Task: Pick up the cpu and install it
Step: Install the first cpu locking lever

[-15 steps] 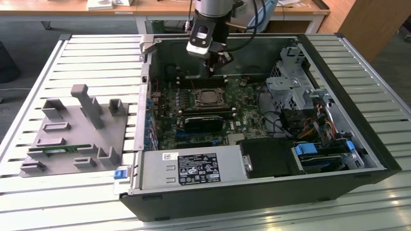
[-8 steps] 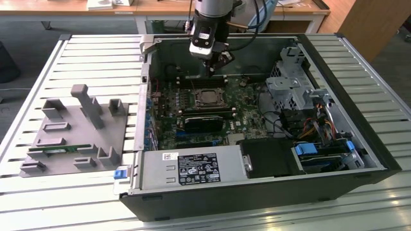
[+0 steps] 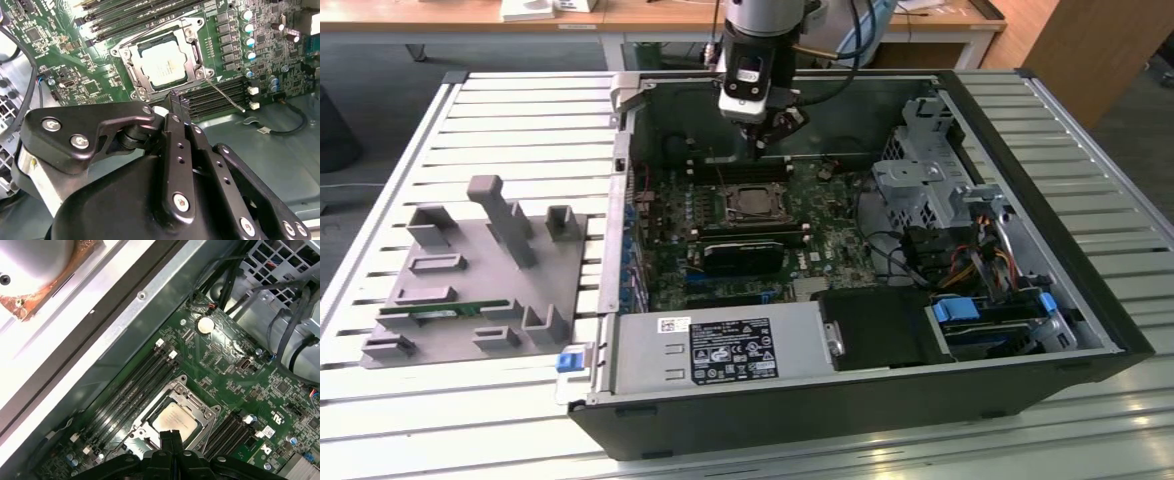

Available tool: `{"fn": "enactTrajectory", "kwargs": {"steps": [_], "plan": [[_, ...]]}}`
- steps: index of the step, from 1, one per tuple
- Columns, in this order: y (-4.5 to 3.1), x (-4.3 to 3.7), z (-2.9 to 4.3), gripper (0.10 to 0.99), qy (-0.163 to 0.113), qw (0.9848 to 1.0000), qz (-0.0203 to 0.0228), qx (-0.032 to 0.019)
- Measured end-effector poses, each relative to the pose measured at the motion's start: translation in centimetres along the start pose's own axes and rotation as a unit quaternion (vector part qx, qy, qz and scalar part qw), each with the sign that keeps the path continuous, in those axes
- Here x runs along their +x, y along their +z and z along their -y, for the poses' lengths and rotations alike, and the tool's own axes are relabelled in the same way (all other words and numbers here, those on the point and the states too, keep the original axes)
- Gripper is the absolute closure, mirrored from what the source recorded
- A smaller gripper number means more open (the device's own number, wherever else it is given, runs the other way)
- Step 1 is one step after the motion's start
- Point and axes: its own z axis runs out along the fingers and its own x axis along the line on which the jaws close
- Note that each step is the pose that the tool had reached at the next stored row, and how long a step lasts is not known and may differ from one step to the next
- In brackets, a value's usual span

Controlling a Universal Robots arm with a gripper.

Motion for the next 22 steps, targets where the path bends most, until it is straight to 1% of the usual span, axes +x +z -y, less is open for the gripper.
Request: {"fn": "enactTrajectory", "kwargs": {"steps": [8, 13, 16, 19, 22], "plan": [[0.0, 0.0, 0.0, 0.98, -0.029, 0.9996, -0.0015, 0.0002], [0.0, 0.0, 0.0, 0.98, -0.06, 0.9982, -0.003, 0.0004], [0.01, 0.0, 0.0, 0.98, -0.079, 0.9968, -0.0041, 0.0005], [0.02, 0.0, 0.01, 0.98, -0.106, 0.9944, -0.0054, 0.0007], [0.04, 0.0, 0.01, 0.98, -0.125, 0.9921, -0.0064, 0.0008]]}}
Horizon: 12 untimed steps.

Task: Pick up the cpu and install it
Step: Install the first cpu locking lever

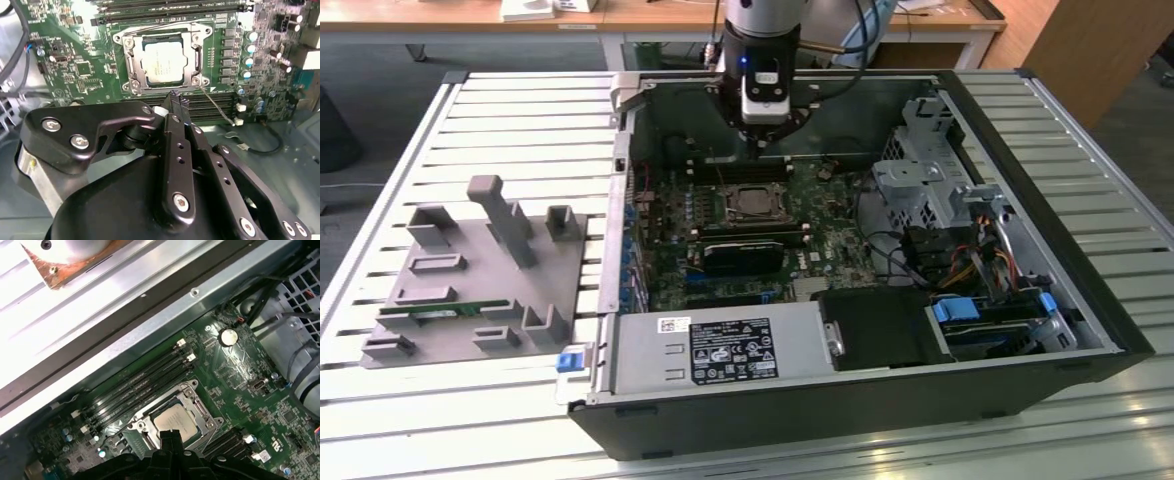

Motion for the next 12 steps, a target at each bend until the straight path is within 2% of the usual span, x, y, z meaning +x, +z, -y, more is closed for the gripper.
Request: {"fn": "enactTrajectory", "kwargs": {"steps": [5, 12], "plan": [[0.01, 0.0, 0.0, 0.98, -0.026, 0.9997, -0.0013, 0.0002], [0.01, 0.0, 0.0, 0.98, -0.06, 0.9982, -0.003, 0.0003]]}}
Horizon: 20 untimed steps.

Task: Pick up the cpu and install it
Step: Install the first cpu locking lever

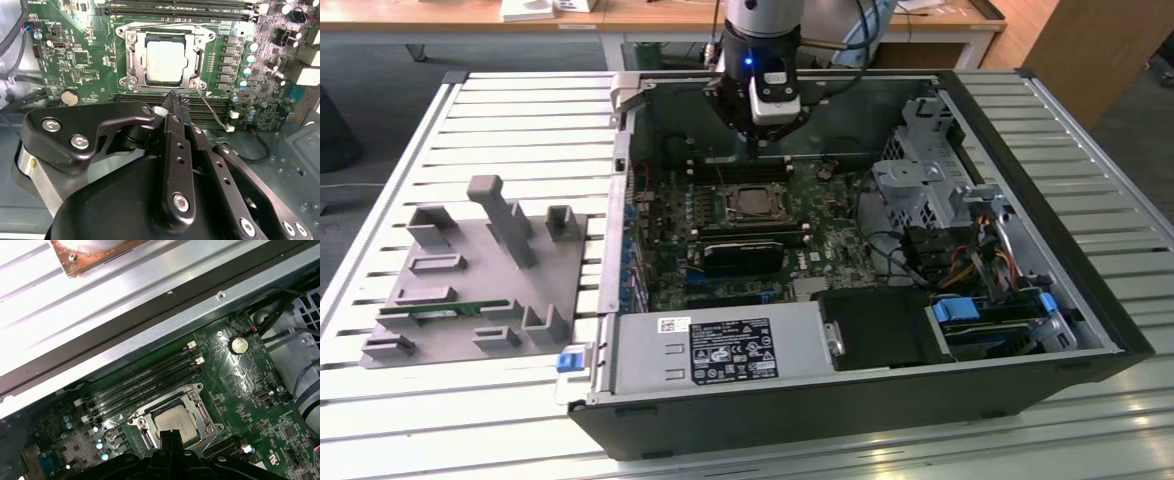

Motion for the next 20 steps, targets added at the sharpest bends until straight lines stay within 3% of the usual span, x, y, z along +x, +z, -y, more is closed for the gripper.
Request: {"fn": "enactTrajectory", "kwargs": {"steps": [12, 17, 20], "plan": [[0.0, 0.0, 0.0, 0.98, -0.047, 0.9989, -0.0024, 0.0003], [0.01, 0.02, 0.01, 0.98, -0.071, 0.9975, -0.0037, 0.0003], [0.01, 0.02, 0.02, 0.98, -0.092, 0.9957, -0.0048, 0.0004]]}}
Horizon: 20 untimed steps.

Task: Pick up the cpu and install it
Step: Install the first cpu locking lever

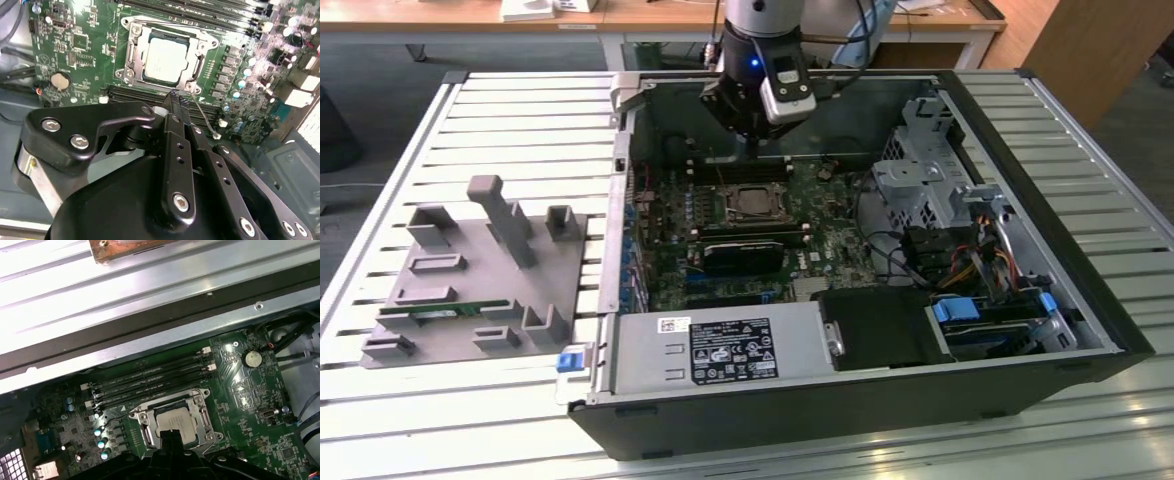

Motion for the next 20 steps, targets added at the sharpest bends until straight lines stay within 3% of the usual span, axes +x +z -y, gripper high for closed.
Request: {"fn": "enactTrajectory", "kwargs": {"steps": [7, 11, 15, 20], "plan": [[0.02, 0.0, 0.0, 0.98, -0.058, 0.9983, -0.0029, 0.0003], [0.04, 0.0, 0.0, 0.98, -0.094, 0.9955, -0.0048, 0.0005], [0.12, 0.07, 0.03, 0.98, -0.129, 0.9917, -0.0066, 0.0001], [0.41, 1.84, 0.58, 0.98, -0.131, 0.9913, -0.007, -0.0008]]}}
